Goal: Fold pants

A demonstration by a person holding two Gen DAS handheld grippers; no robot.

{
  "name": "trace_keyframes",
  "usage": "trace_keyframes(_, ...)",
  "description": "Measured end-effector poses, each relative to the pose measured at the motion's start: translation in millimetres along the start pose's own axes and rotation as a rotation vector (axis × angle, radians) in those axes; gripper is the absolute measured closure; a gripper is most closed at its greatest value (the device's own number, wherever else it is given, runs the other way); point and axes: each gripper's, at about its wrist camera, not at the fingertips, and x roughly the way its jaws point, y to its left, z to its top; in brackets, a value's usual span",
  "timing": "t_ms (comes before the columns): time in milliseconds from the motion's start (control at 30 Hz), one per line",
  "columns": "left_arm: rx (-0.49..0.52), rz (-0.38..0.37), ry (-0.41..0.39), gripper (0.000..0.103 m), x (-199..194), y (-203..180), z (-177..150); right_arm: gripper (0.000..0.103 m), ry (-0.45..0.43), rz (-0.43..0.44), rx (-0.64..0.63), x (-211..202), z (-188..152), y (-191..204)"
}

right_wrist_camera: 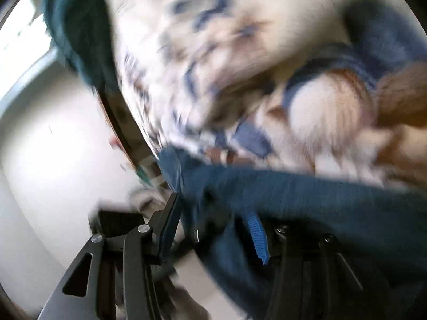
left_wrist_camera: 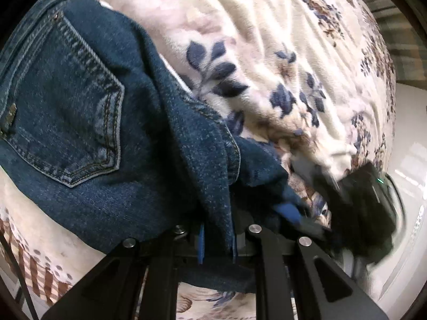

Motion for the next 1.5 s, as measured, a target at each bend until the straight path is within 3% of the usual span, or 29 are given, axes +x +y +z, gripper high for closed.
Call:
trace_keyframes(33,0.0,0.0,-0.001,0.092,0.5,-1.2,-0.7,0.061,-0.037,0.042,0.06,2.2,5.6,-8.3)
trace_keyframes(100,-0.016,-0.009,0.003,0.092,1.2,2.0,0.7,0.091,-0.081,0.078,0.116,0.9,9.0,-12.5)
trace_keyframes(167,-0.026,-0.018,0.006,0.092,0.8,3.9,2.0,0.091,-0.075,0.098,0.133,-4.5,6.4,-5.9)
trace_keyframes(367,0.004,-0.037,-0.013,0.092,-5.1,-0.3,3.0,0.091,-0.01,0.274,0.296,-15.1,-7.3,-7.0)
trace_keyframes(400,0.007,-0.034,-0.015,0.092,-4.9,-1.6,3.6,0.09,-0.023,0.274,0.286,-15.3,-6.6,-5.2)
trace_keyframes(467,0.011,-0.03,-0.013,0.092,-4.9,0.0,4.2,0.09,-0.037,0.107,0.149,-11.7,-1.5,10.8)
trace_keyframes(500,0.016,-0.026,-0.012,0.092,-3.9,0.1,3.9,0.075,-0.025,0.013,0.08,-8.2,-1.9,20.2)
trace_keyframes(533,0.022,-0.023,-0.013,0.092,-3.2,-0.6,3.3,0.05,0.026,-0.059,0.018,6.6,-0.1,28.8)
trace_keyframes(567,0.03,-0.02,-0.017,0.092,-3.6,-1.4,2.7,0.039,0.07,-0.083,-0.006,24.1,2.0,34.0)
trace_keyframes(600,0.041,-0.014,-0.021,0.092,-4.1,-2.9,1.6,0.032,0.094,-0.071,-0.012,37.6,3.6,36.7)
trace_keyframes(667,0.063,-0.001,-0.03,0.092,-4.8,-6.8,-0.4,0.032,0.162,-0.051,-0.035,71.3,9.4,43.3)
trace_keyframes(700,0.066,0.002,-0.03,0.092,-5.1,-6.9,-1.0,0.037,0.149,-0.083,-0.039,83.0,12.8,46.7)
trace_keyframes(733,0.066,0.002,-0.027,0.092,-5.5,-6.3,-1.0,0.071,0.138,-0.067,-0.033,88.1,14.0,49.4)
trace_keyframes(767,0.062,-0.005,-0.026,0.091,-6.9,-4.6,-0.6,0.086,0.144,-0.039,-0.018,91.2,15.8,53.5)
trace_keyframes(900,0.057,-0.04,-0.031,0.087,-15.7,-0.6,0.8,0.089,0.112,0.007,-0.006,65.8,14.9,75.8)
trace_keyframes(1033,0.05,-0.085,-0.055,0.086,-23.3,4.2,5.3,0.09,0.073,0.179,0.129,30.9,21.2,73.8)
trace_keyframes(1067,0.056,-0.098,-0.064,0.086,-25.8,3.6,6.5,0.09,0.064,0.162,0.092,25.3,27.5,78.2)
trace_keyframes(1100,0.07,-0.103,-0.07,0.086,-29.7,4.5,6.5,0.089,0.047,0.079,0.016,22.9,31.6,88.9)
trace_keyframes(1133,0.072,-0.108,-0.078,0.086,-33.2,5.6,6.4,0.088,0.043,-0.035,-0.058,24.9,35.1,100.2)
trace_keyframes(1167,0.067,-0.104,-0.091,0.086,-37.5,6.7,6.4,0.08,0.068,-0.092,-0.088,30.1,36.2,104.9)
trace_keyframes(1200,0.068,-0.099,-0.101,0.086,-41.0,7.6,6.9,0.063,0.112,-0.111,-0.104,41.4,35.9,108.2)
trace_keyframes(1233,0.071,-0.094,-0.111,0.086,-43.2,8.6,7.6,0.039,0.168,-0.131,-0.124,56.1,33.4,112.0)
trace_keyframes(1267,0.076,-0.079,-0.123,0.086,-44.9,9.7,8.8,0.031,0.193,-0.151,-0.146,65.2,31.3,113.4)
trace_keyframes(1400,0.093,0.03,-0.181,0.082,-38.2,20.0,18.1,0.029,0.214,-0.195,-0.133,106.8,41.2,102.6)
trace_keyframes(1433,0.095,0.057,-0.19,0.082,-33.9,20.2,20.8,0.032,0.225,-0.207,-0.144,117.4,43.4,100.7)
trace_keyframes(1467,0.097,0.077,-0.192,0.082,-27.9,22.7,24.5,0.043,0.229,-0.224,-0.139,133.5,47.3,98.9)
trace_keyframes(1500,0.101,0.1,-0.193,0.082,-20.7,24.6,29.1,0.082,0.229,-0.22,-0.129,141.9,48.1,98.4)
